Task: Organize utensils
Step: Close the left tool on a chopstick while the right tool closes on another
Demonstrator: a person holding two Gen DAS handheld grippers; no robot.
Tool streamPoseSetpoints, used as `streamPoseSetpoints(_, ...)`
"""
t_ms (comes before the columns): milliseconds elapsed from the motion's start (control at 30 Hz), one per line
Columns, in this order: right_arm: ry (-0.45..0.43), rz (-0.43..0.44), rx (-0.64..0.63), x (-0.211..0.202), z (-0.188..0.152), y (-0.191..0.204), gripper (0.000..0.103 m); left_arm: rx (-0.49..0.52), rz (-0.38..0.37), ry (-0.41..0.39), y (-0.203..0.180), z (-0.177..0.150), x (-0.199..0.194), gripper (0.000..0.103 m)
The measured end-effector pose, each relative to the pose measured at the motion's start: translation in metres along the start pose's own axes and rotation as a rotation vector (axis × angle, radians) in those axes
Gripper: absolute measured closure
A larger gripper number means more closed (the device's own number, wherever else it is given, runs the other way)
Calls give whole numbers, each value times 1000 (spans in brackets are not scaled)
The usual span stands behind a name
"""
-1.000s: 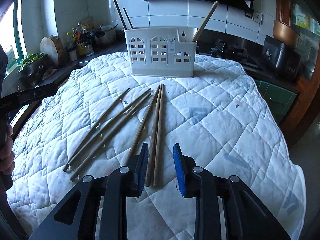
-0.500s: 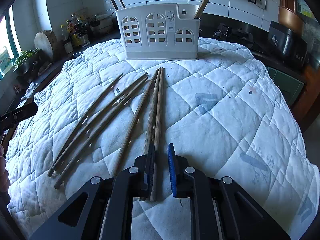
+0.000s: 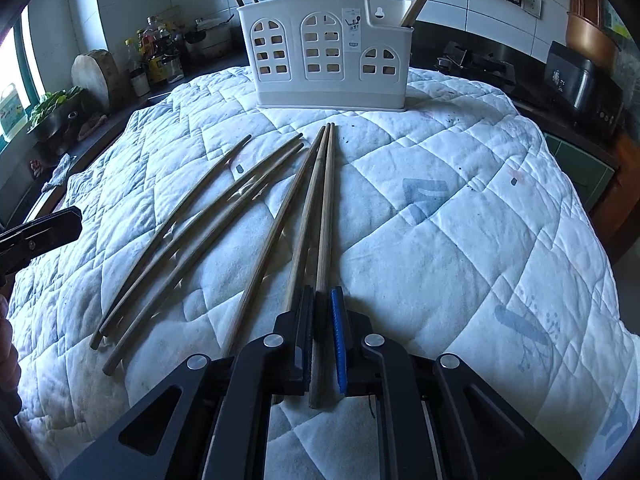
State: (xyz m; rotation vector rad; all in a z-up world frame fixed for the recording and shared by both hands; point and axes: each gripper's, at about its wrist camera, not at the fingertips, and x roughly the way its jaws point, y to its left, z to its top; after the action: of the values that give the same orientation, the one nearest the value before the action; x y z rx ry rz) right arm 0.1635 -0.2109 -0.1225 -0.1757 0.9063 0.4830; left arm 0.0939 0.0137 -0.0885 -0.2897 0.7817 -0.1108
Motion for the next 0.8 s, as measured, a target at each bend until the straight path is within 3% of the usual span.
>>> streamPoseSetpoints(300,-12,12,41,-4,-4,-9,96,3,-20,45,-19,-5,26,48)
streamPoseSetpoints(367,-14,11,40,-4,-5,-9,96,-16,-33,70,-19,-5,34,65)
streamPoseSetpoints(500,-15,14,40,-4,-5,-8,96,-44,-19,88,-18,-5,46,76)
streamPoseSetpoints(800,-18,27,51,-4,-5,-10,96,-48,25,99,-24,-5,56,81)
